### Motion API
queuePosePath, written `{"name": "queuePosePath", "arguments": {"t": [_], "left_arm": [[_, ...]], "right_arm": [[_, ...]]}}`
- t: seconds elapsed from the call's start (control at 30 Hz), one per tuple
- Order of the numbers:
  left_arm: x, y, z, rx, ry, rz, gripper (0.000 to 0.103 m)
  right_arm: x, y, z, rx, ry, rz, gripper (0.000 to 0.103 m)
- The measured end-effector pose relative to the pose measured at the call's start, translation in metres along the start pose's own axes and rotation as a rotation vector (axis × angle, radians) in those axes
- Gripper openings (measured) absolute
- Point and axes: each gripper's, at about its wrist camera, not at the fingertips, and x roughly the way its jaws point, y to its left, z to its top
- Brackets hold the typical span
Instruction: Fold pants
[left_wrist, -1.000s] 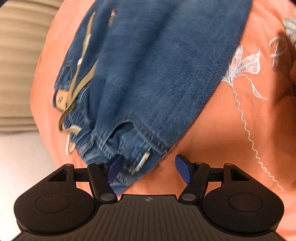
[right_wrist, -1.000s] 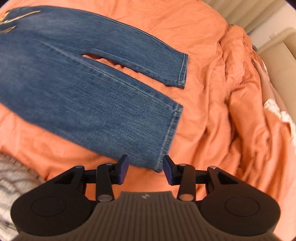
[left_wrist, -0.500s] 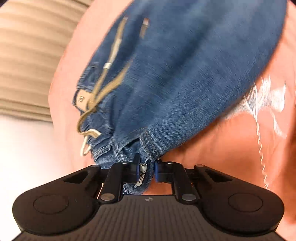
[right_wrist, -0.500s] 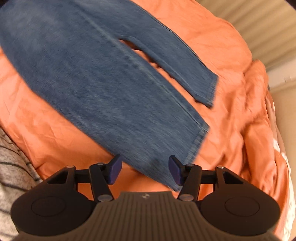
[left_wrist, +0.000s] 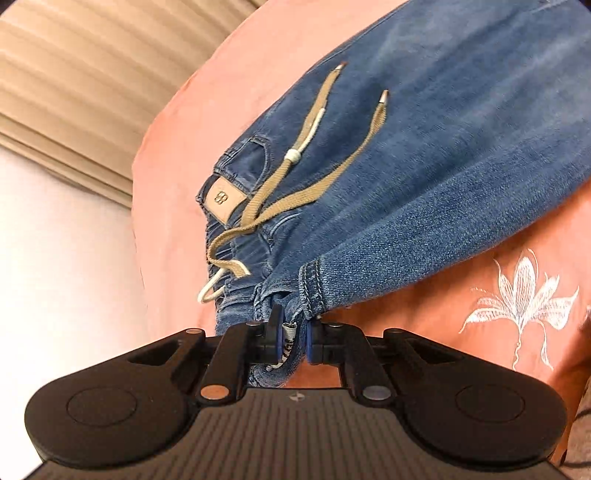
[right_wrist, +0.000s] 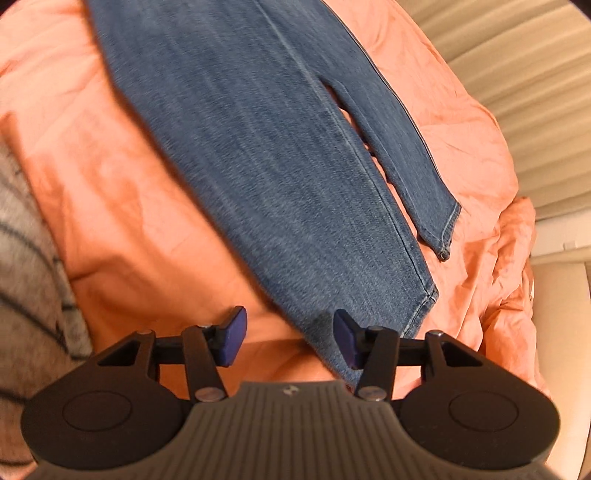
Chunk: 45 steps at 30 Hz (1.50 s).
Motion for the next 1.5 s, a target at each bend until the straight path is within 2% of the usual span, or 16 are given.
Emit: {"name": "queuePosePath", "arguments": {"t": [0.27,0.37,0.43,0.47,0.67,0.8,0.9,1.0,1.1,1.27,1.37,1.5], "left_arm": [[0.001,0.0,0.0,-0.039,0.033,0.015,0.012],[0.001,0.001,0.001,-0.07,0.038,0.02,0.012],[0.002,0.002,0.003,-0.083,0.04,0.025,0.012],[0.001,0.003,0.003,-0.089,0.038,0.027,0.012],[-0.008,0.015,0.004,-0.182,0.001,0.042,0.011],[-0.025,0.035,0.011,-0.243,-0.066,0.064,0.01],[-0.041,0.064,0.028,-0.313,-0.127,0.079,0.009],[-0.042,0.09,0.057,-0.353,-0.152,0.106,0.009],[-0.023,0.108,0.093,-0.36,-0.134,0.131,0.009],[0.04,0.127,0.147,-0.364,-0.06,0.138,0.009],[0.083,0.132,0.172,-0.354,-0.011,0.12,0.01],[0.144,0.129,0.194,-0.323,0.069,0.076,0.01]], "right_arm": [[0.016,0.017,-0.012,-0.089,-0.027,-0.058,0.045],[0.029,0.02,-0.014,-0.104,-0.02,-0.084,0.029],[0.033,0.018,-0.014,-0.081,-0.022,-0.11,0.005],[0.033,0.017,-0.014,-0.07,-0.024,-0.136,0.001],[0.012,-0.018,-0.005,0.103,-0.093,-0.203,0.0],[-0.014,-0.054,0.016,0.195,-0.144,-0.293,0.0],[-0.032,-0.092,0.036,0.257,-0.183,-0.332,0.0],[-0.035,-0.13,0.06,0.297,-0.184,-0.371,0.0],[-0.016,-0.164,0.09,0.355,-0.149,-0.382,0.0],[0.049,-0.209,0.142,0.386,-0.068,-0.362,0.0],[0.094,-0.228,0.171,0.377,-0.026,-0.353,0.0],[0.159,-0.245,0.203,0.357,0.043,-0.299,0.0]]}}
